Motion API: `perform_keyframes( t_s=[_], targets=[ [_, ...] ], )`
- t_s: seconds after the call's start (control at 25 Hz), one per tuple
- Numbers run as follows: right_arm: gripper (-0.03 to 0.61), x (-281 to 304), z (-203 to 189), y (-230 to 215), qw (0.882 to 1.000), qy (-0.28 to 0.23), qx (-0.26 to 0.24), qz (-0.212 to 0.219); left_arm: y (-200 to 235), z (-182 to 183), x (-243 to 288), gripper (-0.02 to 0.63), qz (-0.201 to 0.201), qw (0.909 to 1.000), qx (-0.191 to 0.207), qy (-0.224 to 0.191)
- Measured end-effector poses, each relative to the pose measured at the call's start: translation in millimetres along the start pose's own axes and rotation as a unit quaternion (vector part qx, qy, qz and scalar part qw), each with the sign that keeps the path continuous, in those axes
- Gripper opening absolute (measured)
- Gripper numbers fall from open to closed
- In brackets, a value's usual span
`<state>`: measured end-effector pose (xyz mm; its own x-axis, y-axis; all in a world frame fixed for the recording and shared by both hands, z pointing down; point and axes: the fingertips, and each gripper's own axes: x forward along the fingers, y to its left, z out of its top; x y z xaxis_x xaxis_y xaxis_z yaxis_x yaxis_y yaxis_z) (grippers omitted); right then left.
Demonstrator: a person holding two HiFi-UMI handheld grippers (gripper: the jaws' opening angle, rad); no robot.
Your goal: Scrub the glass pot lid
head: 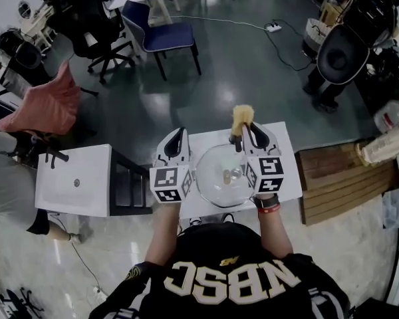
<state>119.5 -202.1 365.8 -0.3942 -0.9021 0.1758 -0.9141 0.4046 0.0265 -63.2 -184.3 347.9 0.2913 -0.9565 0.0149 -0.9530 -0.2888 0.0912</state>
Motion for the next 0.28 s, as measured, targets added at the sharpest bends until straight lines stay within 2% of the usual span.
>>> perform_keyframes(
  t_s=[0.12,0.28],
  targets=[
    [0.052,-8.8,9.0,-0.3,1.0,-0.01,-0.021,-0.004,-4.2,4.2,-7.6,0.015,0.006,0.9999,0.007,-0.011],
    [0.053,-20.0,8.5,5.1,1.0,-0.002,-0.015,0.011,-15.1,3.5,-20.7,0.017,0.004,0.9997,0.021,-0.013]
  ],
)
